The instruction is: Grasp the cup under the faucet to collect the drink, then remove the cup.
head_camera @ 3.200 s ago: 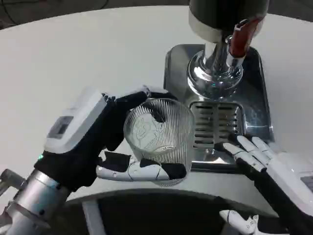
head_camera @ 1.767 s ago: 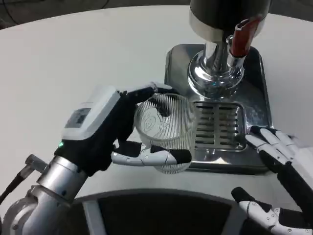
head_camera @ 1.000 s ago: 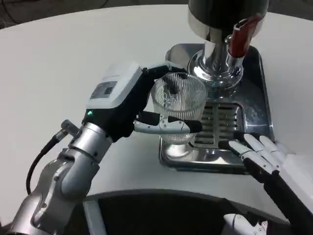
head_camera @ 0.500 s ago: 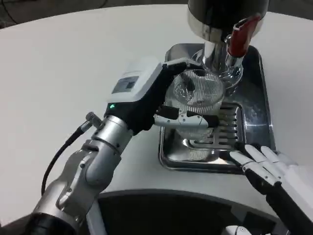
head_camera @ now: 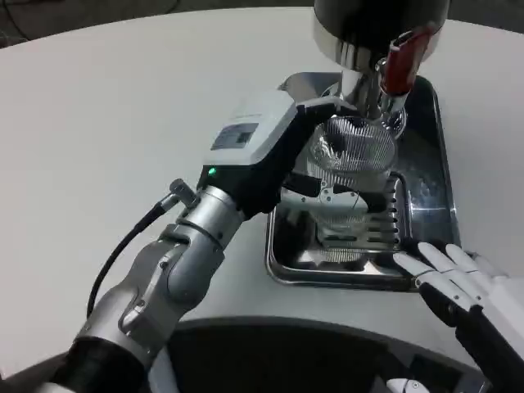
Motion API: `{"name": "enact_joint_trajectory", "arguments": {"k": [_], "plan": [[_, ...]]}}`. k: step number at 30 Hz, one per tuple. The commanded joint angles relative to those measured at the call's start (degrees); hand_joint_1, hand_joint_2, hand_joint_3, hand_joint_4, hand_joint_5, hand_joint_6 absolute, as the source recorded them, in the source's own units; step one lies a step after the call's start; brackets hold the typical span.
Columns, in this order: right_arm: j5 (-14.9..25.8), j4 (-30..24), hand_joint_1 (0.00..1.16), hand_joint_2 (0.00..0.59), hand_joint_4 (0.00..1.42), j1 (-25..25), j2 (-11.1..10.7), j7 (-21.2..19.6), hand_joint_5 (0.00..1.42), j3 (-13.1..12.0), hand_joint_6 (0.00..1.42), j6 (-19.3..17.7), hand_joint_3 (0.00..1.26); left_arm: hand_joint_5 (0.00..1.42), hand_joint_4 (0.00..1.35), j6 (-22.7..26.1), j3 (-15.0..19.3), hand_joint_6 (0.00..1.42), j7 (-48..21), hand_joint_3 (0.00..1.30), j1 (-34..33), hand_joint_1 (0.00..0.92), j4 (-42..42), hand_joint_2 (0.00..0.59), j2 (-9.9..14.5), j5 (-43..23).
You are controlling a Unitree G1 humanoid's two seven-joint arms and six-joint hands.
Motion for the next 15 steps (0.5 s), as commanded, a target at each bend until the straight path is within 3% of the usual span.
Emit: {"name": "enact_joint_trajectory", "arguments": {"k": [1,15], "plan": [[0.5,-0.3,0.33,0.407,0.03,0.8,0.0,0.1,0.00,-0.6,0.00,-1.1,0.12,1.36,1.20,-0.8,-0.9,1.42,1.9,1.04,-2.2,0.505,1.9,0.019,-0.6,0.4],[1.1,-0.3,0.33,0.407,0.03,0.3,-0.2,0.8,0.00,-1.3,0.00,-0.7,0.12,1.36,1.20,-1.8,-2.8,1.42,3.9,1.04,-6.0,0.505,7.5,0.019,-2.4,0.2]]}}
